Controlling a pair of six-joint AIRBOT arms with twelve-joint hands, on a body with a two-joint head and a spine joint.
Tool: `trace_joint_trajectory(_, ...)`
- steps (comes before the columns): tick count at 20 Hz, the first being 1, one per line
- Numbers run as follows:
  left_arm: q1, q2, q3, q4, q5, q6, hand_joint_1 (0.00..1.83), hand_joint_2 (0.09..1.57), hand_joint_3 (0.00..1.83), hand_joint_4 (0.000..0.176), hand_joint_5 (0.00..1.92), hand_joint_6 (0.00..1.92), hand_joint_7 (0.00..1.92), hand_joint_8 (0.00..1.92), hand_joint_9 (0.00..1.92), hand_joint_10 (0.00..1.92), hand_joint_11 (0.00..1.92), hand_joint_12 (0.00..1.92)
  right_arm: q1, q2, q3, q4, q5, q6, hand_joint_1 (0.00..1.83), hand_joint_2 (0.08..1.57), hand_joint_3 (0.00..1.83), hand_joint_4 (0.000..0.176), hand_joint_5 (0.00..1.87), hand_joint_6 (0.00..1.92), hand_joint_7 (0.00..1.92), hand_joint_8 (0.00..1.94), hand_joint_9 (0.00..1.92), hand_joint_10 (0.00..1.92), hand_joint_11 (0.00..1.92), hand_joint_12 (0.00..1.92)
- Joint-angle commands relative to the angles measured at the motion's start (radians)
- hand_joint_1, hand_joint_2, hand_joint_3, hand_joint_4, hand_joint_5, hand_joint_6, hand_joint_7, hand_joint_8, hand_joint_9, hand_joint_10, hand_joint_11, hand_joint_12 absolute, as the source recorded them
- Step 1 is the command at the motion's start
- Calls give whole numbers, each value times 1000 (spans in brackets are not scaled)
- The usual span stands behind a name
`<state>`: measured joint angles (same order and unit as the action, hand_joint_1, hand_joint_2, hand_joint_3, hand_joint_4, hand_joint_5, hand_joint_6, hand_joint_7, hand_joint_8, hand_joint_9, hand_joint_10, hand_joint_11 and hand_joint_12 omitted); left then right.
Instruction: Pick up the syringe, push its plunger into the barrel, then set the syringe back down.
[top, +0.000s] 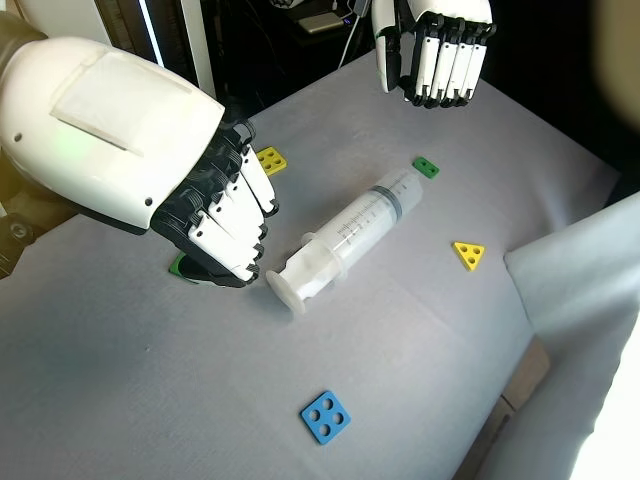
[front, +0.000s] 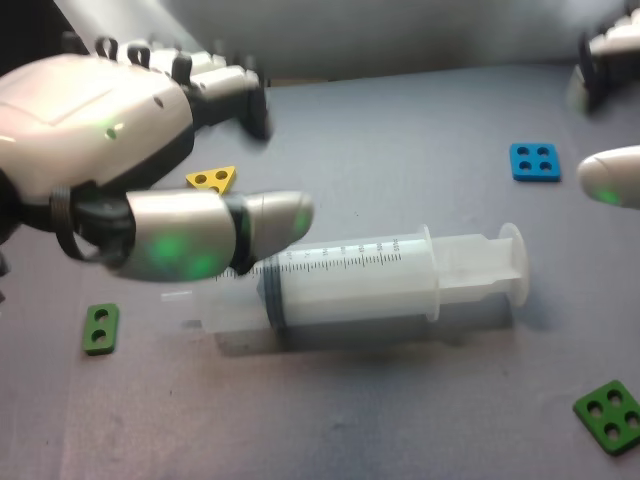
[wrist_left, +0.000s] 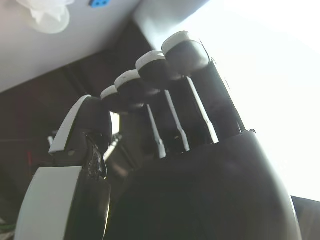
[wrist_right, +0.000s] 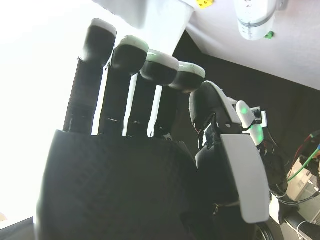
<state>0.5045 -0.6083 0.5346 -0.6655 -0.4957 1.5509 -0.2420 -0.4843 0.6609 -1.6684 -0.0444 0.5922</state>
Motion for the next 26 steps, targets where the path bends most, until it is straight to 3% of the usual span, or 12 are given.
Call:
trace_joint_trajectory(1, -12, 2, -4, 28, -88, 3, 0, 1147, 41, 0, 203, 5, 182, 4, 139, 4, 0, 208, 10, 0, 0, -2, -13, 1, 0, 1116, 45, 0, 193, 2, 153, 1, 107, 4, 0, 262)
trace_joint_trajectory(8, -7, 2, -3, 13, -80, 49, 0, 1164, 15, 0, 206, 1, 180, 0, 142, 1, 0, 243, 10, 0, 0, -2, -12, 1, 0, 1140, 9, 0, 180, 0, 135, 0, 90, 0, 0, 224)
trace_joint_trajectory(11, -13, 2, -2, -75, -68, 136, 0, 1166, 3, 0, 230, 2, 216, 3, 188, 5, 0, 370, 10, 0, 0, -2, -12, 0, 0, 1154, 9, 0, 187, 0, 155, 2, 109, 3, 0, 271)
trace_joint_trajectory(13, -14, 2, 7, -99, -53, 149, 0, 1162, 0, 0, 268, 2, 256, 2, 239, 3, 0, 504, 10, 0, 0, -2, -12, -1, 0, 1157, 8, 0, 176, 2, 155, 2, 110, 2, 0, 255)
trace_joint_trajectory(15, -22, 2, 14, -141, -13, 151, 0, 1196, 14, 0, 260, 0, 246, 0, 228, 0, 0, 494, 11, 0, 0, -2, -12, -2, 0, 1158, 4, 0, 176, 0, 154, 1, 109, 0, 0, 248)
trace_joint_trajectory(16, -23, 2, 4, -219, -36, 169, 484, 1180, 0, 0, 139, 13, 123, 13, 124, 10, 0, 376, 11, 0, 1, -2, -12, -2, 0, 1159, 4, 0, 169, 0, 147, 0, 104, 0, 0, 243)
trace_joint_trajectory(18, -28, 7, -39, -324, -146, 272, 892, 999, 0, 0, 17, 0, 7, 0, 7, 0, 0, 89, 10, 0, 0, -2, -12, -3, 0, 1156, 2, 0, 176, 2, 156, 2, 112, 3, 0, 299)
trace_joint_trajectory(19, -33, 8, -53, -386, -152, 348, 941, 900, 0, 0, 24, 1, 1, 0, 1, 0, 3, 99, 10, 0, 1, -2, -12, -3, 0, 1150, 0, 0, 175, 1, 153, 1, 109, 1, 0, 310)
trace_joint_trajectory(20, -34, 10, -56, -425, -146, 371, 971, 851, 0, 0, 48, 2, 11, 1, 27, 2, 0, 222, 10, 0, 1, -2, -12, -3, 0, 1153, 0, 0, 168, 0, 146, 1, 103, 1, 0, 290)
trace_joint_trajectory(23, -42, 13, -28, -478, -122, 358, 1006, 901, 10, 0, 82, 3, 49, 2, 76, 4, 0, 436, 10, 0, 1, -2, -10, -4, 0, 1155, 1, 0, 151, 2, 131, 1, 81, 1, 0, 206)
trace_joint_trajectory(26, -44, 13, -22, -512, -108, 406, 1087, 906, 5, 0, 68, 0, 6, 1, 32, 2, 0, 415, 10, 0, 1, -2, -10, -5, 0, 1145, 0, 0, 181, 7, 153, 4, 102, 5, 0, 252)
